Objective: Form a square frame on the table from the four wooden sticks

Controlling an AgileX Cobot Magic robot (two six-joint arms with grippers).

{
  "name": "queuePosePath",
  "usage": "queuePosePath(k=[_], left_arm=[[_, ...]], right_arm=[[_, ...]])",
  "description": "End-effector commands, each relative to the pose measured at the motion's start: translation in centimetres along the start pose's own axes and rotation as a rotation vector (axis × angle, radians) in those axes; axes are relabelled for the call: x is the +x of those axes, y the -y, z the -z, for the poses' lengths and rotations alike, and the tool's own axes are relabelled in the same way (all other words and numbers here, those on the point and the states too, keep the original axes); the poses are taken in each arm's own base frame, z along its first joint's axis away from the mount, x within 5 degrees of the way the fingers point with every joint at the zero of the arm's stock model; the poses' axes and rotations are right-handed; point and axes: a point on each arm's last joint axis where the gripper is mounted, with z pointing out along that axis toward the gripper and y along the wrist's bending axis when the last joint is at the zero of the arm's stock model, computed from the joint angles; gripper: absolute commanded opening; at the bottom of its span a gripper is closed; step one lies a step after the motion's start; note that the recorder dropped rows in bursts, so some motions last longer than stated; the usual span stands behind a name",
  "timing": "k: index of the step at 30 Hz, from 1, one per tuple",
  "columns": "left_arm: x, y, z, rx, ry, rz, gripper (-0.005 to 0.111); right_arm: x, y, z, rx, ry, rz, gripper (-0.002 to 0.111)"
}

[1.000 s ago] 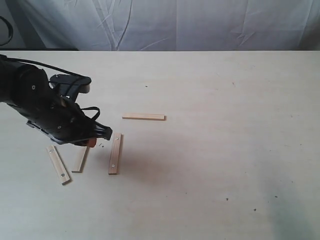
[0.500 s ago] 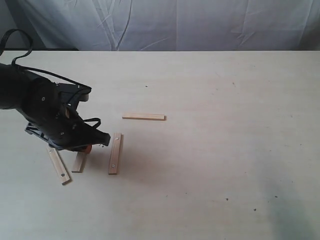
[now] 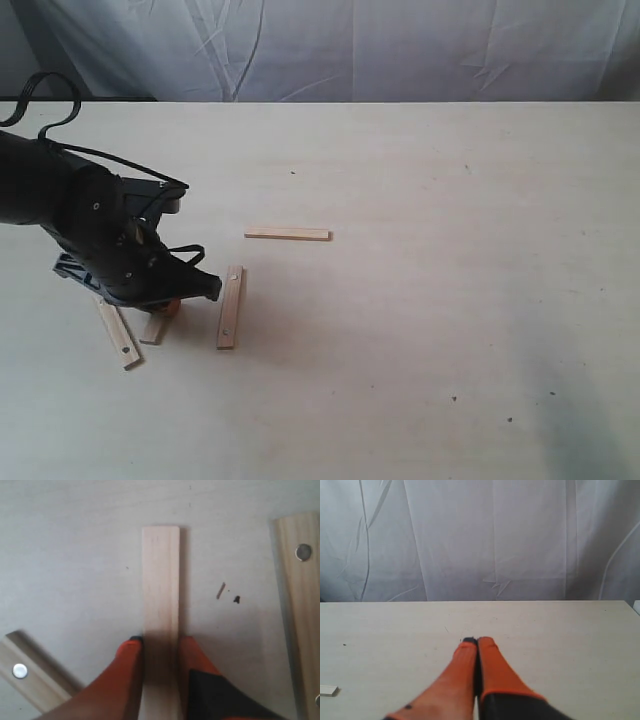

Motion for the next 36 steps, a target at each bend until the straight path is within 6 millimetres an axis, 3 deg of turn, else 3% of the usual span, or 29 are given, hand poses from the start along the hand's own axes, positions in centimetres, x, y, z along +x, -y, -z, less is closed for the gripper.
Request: queuePosePath(k=[1, 5, 7, 10, 13, 15, 18, 33, 36], left_arm=[[-0.6, 0.2, 0.7, 0.002, 0.014, 0.002, 0.000], [-2.5, 1.4, 4.6, 0.073, 0.096, 0.042, 0.000], [-2.8, 3.4, 5.7, 0.133, 0.133, 0.015, 0.000], [-3.0, 7.4, 4.9, 0.216, 0.160, 0.013, 0.000], [-3.1, 10.0, 2.7, 0.262, 0.147, 0.037, 0.000], [-2.9, 10.6, 1.1, 0.257, 0.130, 0.038, 0.000], [-2.5, 10.4, -0.1, 0.215, 0.098, -0.007, 0.000], [-3.8, 6.7, -0.4, 0.093, 0.109, -0.097, 0.000], [-4.4, 4.7, -0.6, 0.061, 0.094, -0.060, 0.000]], right_arm=[[-0.3, 0.0, 0.0, -0.001, 0.011, 0.007, 0.000], [-0.4, 0.0, 0.0, -0.001, 0.016, 0.007, 0.000], [-0.4, 0.0, 0.0, -0.001, 0.016, 0.007, 0.000], [-0.4, 0.0, 0.0, -0.001, 0.016, 0.007, 0.000], [-0.4, 0.0, 0.0, -0.001, 0.016, 0.007, 0.000], [-0.4, 0.0, 0.0, -0.001, 0.016, 0.007, 0.000], [-0.3, 0.0, 0.0, -0.002, 0.013, 0.005, 0.000], [-0.3, 0.0, 0.0, -0.001, 0.010, 0.005, 0.000], [-0.3, 0.0, 0.0, -0.001, 0.008, 0.008, 0.000]])
